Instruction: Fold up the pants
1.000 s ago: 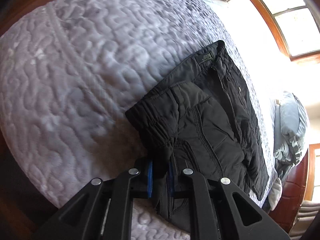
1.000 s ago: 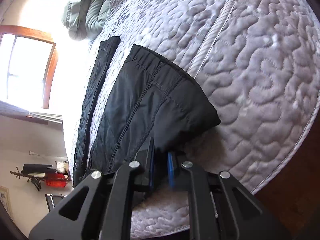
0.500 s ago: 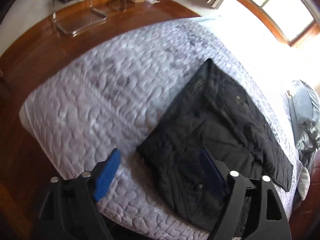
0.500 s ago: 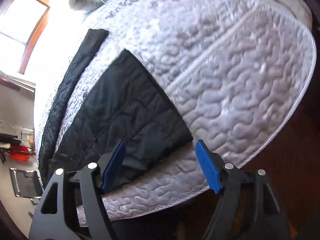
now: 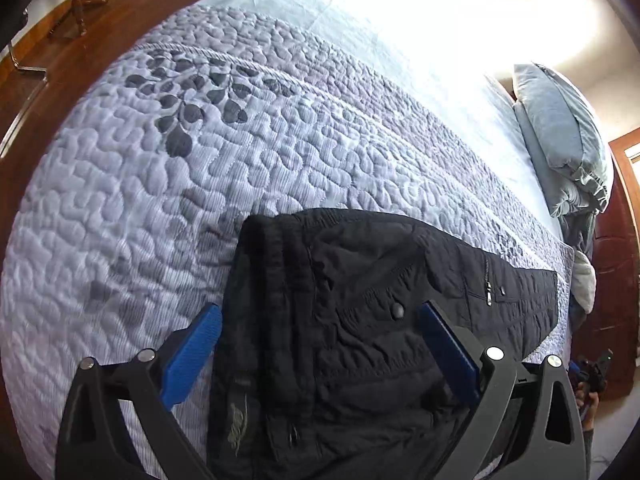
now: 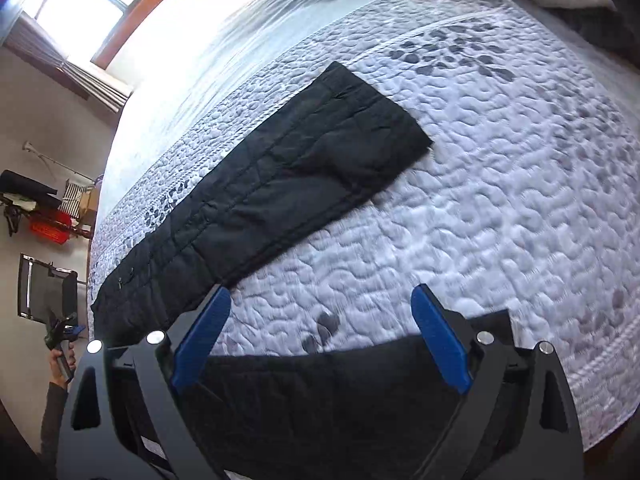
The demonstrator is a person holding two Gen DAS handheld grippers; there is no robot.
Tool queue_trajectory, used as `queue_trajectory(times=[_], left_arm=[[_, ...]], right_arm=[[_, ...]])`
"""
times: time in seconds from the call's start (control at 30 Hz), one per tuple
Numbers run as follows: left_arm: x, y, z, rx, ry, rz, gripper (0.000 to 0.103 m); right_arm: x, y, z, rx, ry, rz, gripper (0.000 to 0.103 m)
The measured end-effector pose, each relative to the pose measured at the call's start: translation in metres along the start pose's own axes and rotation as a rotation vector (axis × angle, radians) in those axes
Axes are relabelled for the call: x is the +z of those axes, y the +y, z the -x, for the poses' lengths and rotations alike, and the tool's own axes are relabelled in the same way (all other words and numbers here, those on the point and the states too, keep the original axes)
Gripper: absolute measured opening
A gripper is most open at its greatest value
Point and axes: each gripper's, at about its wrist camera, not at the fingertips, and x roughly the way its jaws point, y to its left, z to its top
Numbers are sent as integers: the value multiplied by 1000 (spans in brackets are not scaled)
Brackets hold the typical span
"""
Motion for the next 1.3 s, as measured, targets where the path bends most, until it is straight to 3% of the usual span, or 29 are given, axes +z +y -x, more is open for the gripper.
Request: queue_trajectory(times=[0.1,0.27,0.3,0.4,0.63,0.77,1.07,1.1,1.17,1.2,1.3], left_arm=[[17,13,-32,8,46,-9,99],[25,24,-58,0,68,-24,99],[25,22,-57,-10,60,-31,94],[27,18,-57,-5,72,-48,56],[35,15,-66,16,70,-32,34],[32,16,-67,30,52,-29,32],[31,18,-71,52,54,-6,32],[32,18,-71,56,53,-6,32],[32,15,-71,63,52,-8,31],[32,15,-71,66,51,-8,31],[32,11,-72,74,45,-5,30]], right_arm=[[43,12,-25,45,25,10,92],[94,19,-62,27,73,54,93],[104,22,-69,16,88,75,93],[136,19,-85,-22,102,113,93],[208,-4,-120,-51,107,149,93],[235,-15,-152,-90,142,189,93],[254,-15,-184,-39,170,270,94],[254,-15,-183,-31,170,271,93],[253,-14,-182,15,183,265,68],[251,-13,-182,24,193,267,65],[247,-8,-184,-12,208,285,44]])
